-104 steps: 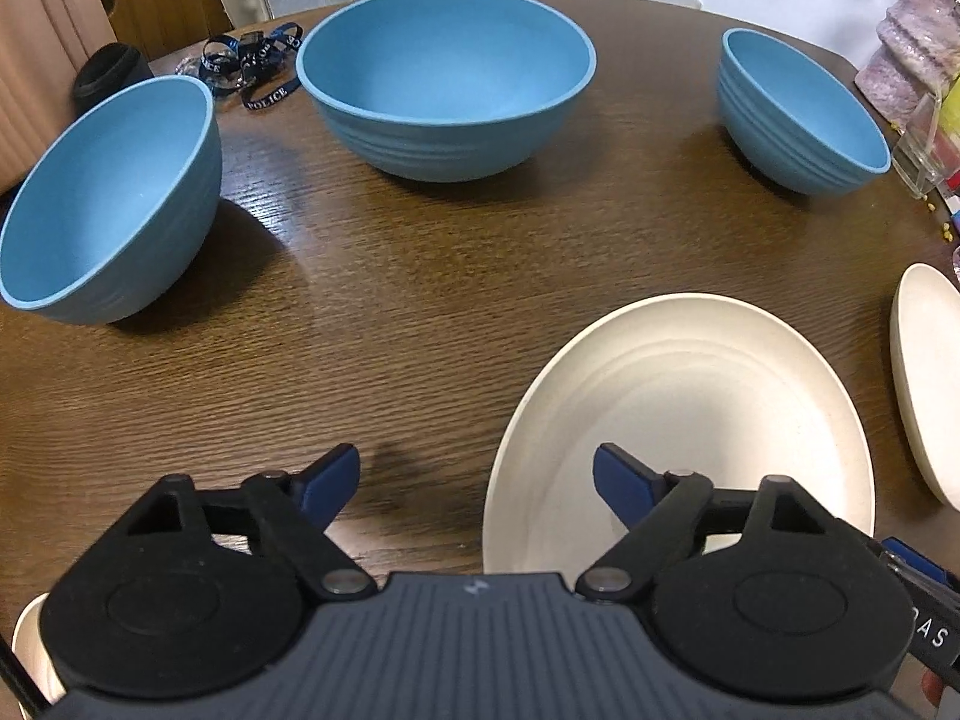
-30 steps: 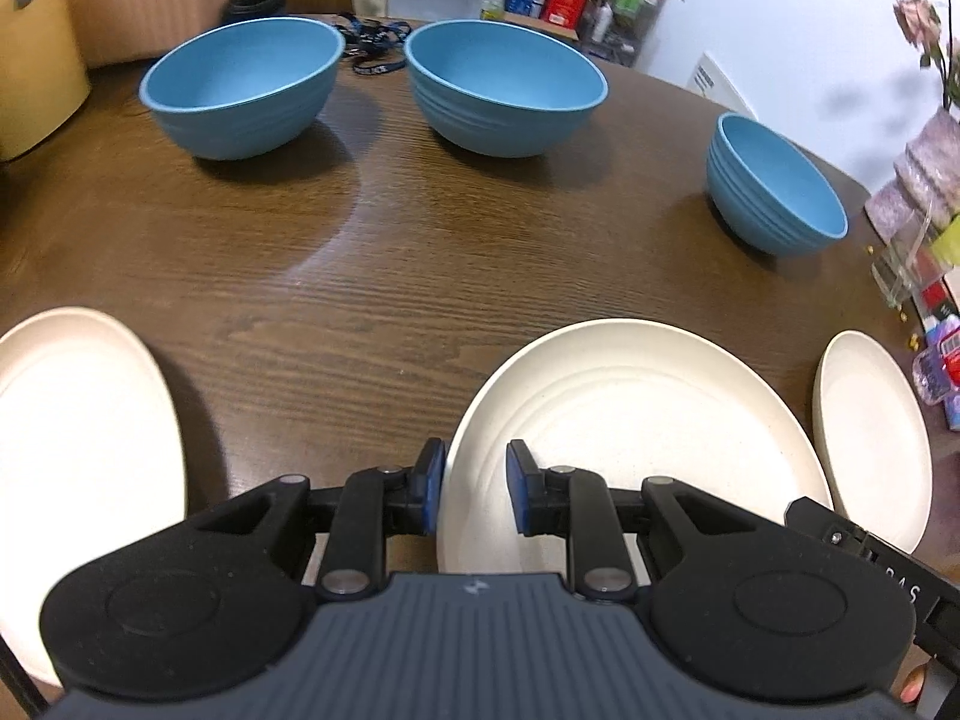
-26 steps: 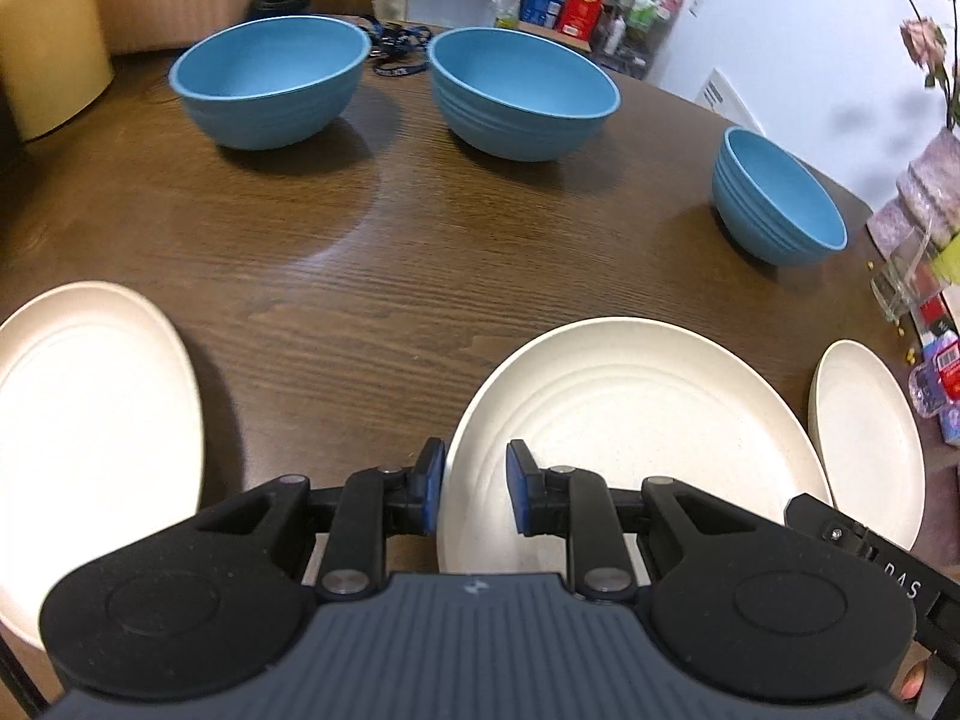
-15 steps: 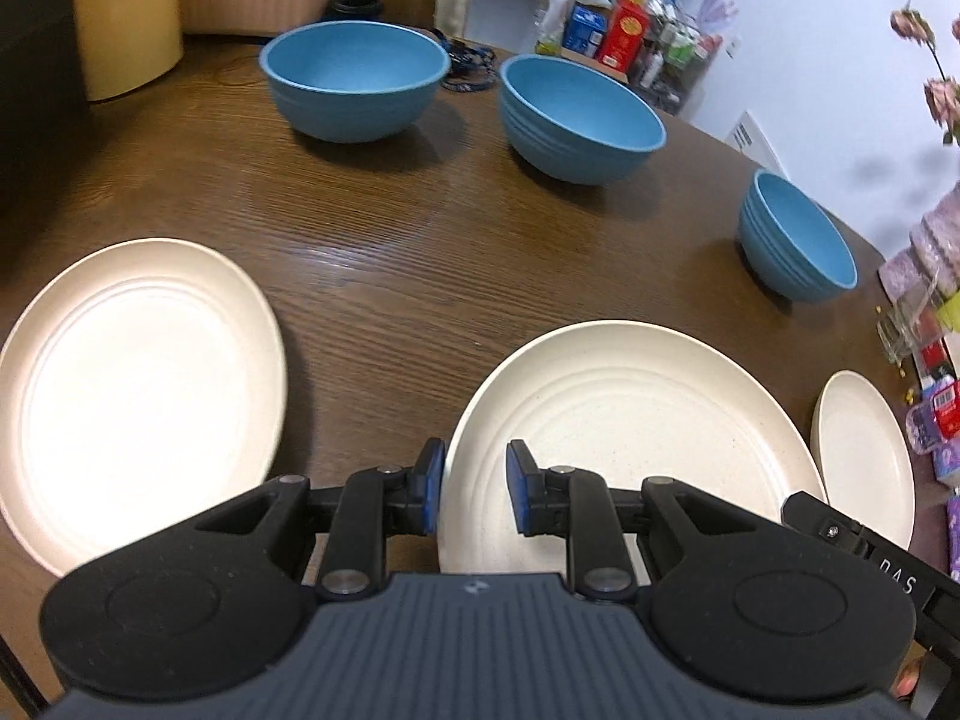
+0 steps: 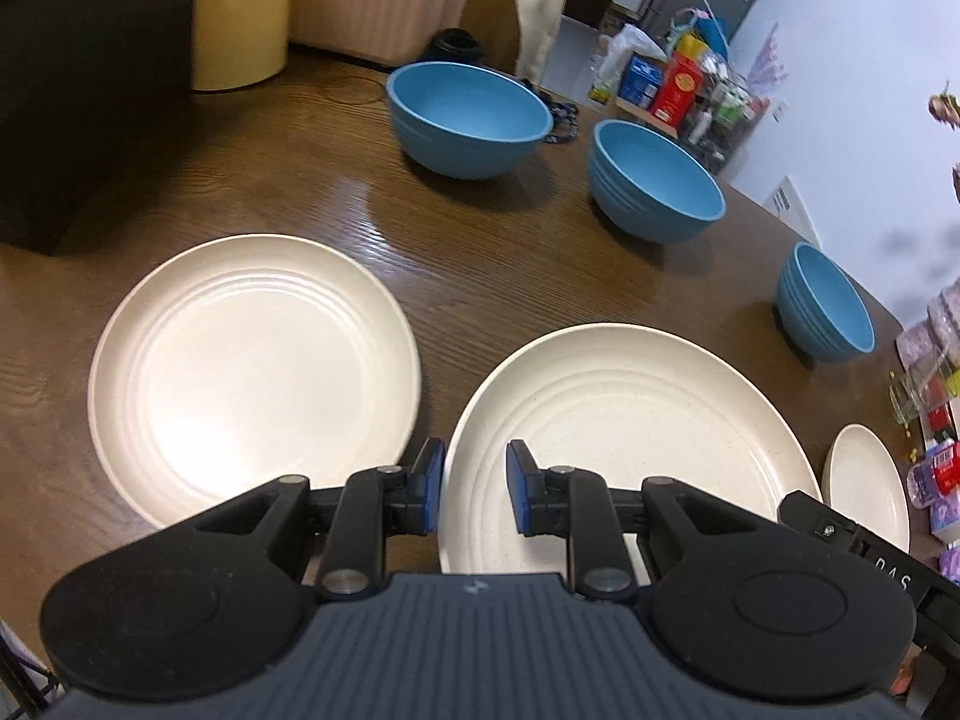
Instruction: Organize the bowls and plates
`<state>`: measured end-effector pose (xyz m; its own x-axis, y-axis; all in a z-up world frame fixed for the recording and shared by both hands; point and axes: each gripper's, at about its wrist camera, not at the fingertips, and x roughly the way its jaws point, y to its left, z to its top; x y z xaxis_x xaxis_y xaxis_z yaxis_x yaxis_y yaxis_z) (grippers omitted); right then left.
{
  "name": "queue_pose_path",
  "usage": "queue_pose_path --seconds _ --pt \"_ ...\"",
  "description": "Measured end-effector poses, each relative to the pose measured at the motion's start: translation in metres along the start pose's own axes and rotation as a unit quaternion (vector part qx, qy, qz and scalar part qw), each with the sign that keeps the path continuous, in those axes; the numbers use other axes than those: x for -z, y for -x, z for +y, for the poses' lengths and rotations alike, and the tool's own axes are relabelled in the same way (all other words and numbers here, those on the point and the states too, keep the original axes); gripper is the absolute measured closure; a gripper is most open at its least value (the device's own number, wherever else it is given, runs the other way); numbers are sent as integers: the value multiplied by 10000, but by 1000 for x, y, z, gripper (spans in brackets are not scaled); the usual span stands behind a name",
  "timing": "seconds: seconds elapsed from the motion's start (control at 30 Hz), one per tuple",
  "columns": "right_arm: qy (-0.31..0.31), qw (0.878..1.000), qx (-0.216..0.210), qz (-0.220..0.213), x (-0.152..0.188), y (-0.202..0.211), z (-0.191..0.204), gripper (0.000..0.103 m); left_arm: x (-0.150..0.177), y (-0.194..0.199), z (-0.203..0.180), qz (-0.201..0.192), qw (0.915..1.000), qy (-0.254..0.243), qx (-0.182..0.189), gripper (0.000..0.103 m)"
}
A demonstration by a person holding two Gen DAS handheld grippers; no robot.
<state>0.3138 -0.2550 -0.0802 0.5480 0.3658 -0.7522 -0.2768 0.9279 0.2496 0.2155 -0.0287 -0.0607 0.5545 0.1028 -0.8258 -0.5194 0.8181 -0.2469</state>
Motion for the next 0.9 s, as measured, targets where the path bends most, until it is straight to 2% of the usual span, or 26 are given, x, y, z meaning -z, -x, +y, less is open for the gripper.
queue_pose_path --seconds 0.33,0.9 --pt "248 9995 -174 -4 3 7 26 96 1 21 24 -164 9996 218 -105 81" --pt "223 9991 -319 -177 5 8 61 97 -8 29 54 -203 9994 186 -216 81"
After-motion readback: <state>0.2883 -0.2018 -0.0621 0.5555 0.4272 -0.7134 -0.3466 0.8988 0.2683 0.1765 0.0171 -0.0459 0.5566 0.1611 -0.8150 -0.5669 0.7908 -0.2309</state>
